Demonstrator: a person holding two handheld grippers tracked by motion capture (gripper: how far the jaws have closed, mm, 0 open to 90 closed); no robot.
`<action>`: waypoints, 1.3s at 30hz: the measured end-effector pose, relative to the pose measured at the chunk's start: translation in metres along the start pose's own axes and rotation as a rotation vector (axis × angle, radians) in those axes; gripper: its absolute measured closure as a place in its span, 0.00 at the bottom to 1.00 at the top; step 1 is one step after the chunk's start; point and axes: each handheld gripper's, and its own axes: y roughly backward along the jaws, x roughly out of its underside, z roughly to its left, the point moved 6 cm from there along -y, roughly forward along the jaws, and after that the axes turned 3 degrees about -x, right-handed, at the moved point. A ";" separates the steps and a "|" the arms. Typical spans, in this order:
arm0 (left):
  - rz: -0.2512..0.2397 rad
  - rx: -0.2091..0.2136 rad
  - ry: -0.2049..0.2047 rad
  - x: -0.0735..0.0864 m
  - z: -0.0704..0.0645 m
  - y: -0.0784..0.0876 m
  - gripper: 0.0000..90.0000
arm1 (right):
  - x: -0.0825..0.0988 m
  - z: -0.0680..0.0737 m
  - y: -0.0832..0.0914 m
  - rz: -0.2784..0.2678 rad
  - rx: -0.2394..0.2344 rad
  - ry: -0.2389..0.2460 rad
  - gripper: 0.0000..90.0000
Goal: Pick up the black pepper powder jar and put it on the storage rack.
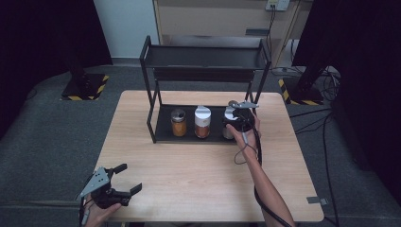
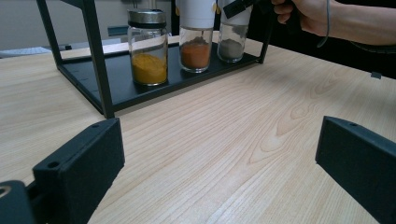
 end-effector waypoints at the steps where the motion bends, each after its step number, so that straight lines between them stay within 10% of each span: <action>1: -0.001 0.000 0.000 0.000 0.000 0.000 0.00 | 0.001 -0.001 0.000 -0.004 -0.001 0.004 0.33; 10: -0.001 0.001 -0.001 0.000 0.000 0.000 0.00 | -0.006 -0.002 0.006 -0.017 -0.006 0.033 0.13; 39: -0.013 -0.019 0.012 0.000 0.000 0.001 0.00 | -0.036 -0.007 0.076 -0.120 -0.092 0.089 0.06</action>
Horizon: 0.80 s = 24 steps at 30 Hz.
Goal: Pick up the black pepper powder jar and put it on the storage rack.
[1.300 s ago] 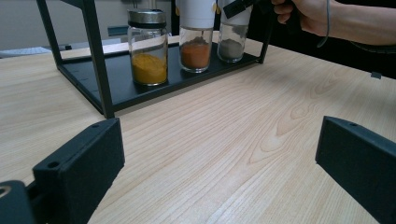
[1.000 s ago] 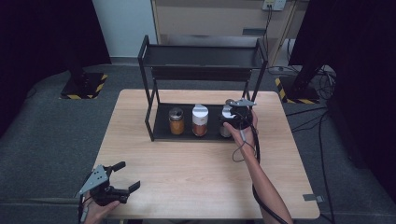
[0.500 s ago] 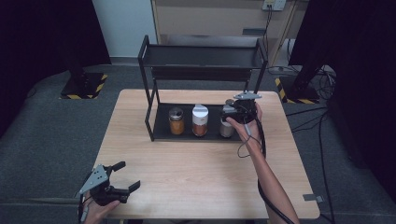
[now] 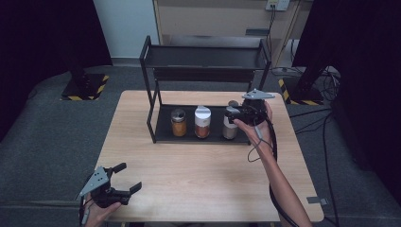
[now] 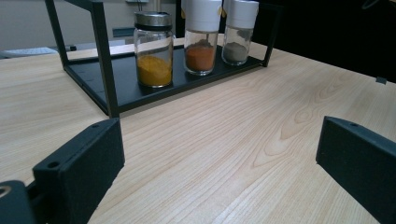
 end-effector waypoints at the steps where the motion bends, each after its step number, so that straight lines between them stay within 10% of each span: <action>1: -0.003 -0.002 -0.002 0.000 0.000 0.000 0.00 | 0.002 0.001 0.004 -0.011 0.002 0.001 0.06; 24: -0.018 -0.002 0.003 0.001 -0.001 0.003 0.00 | 0.037 0.025 0.082 -0.097 -0.071 0.046 0.04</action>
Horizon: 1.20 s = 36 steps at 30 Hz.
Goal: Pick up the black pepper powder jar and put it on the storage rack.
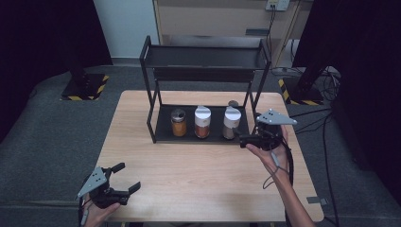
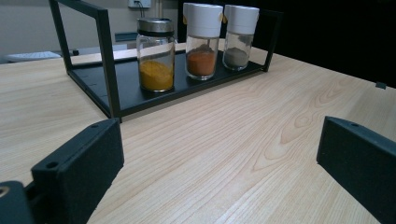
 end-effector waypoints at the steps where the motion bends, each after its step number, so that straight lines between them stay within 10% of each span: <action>1: 0.001 0.000 0.000 0.000 0.000 0.000 0.00 | 0.001 0.001 0.004 -0.002 -0.006 0.001 0.04; 16: 0.003 0.001 0.003 0.000 0.000 0.000 0.00 | 0.026 0.022 0.055 -0.037 -0.019 0.021 0.04; 36: -0.005 0.000 0.020 0.001 0.001 0.000 0.00 | 0.087 0.032 0.070 -0.006 0.001 -0.023 0.04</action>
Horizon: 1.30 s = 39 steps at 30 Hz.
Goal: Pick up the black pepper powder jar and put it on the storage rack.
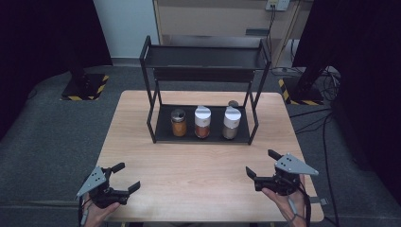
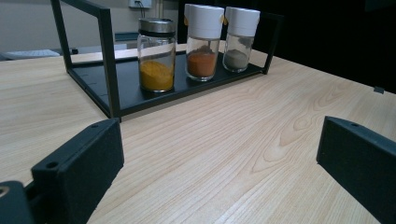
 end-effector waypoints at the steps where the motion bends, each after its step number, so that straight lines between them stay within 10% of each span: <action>1: 0.000 0.000 0.000 0.000 0.000 0.000 0.00 | 0.003 0.000 0.000 0.001 -0.001 -0.006 0.04; 39: -0.009 -0.002 -0.019 0.000 0.000 0.000 0.00 | 0.049 -0.007 -0.012 0.044 -0.003 -0.048 0.05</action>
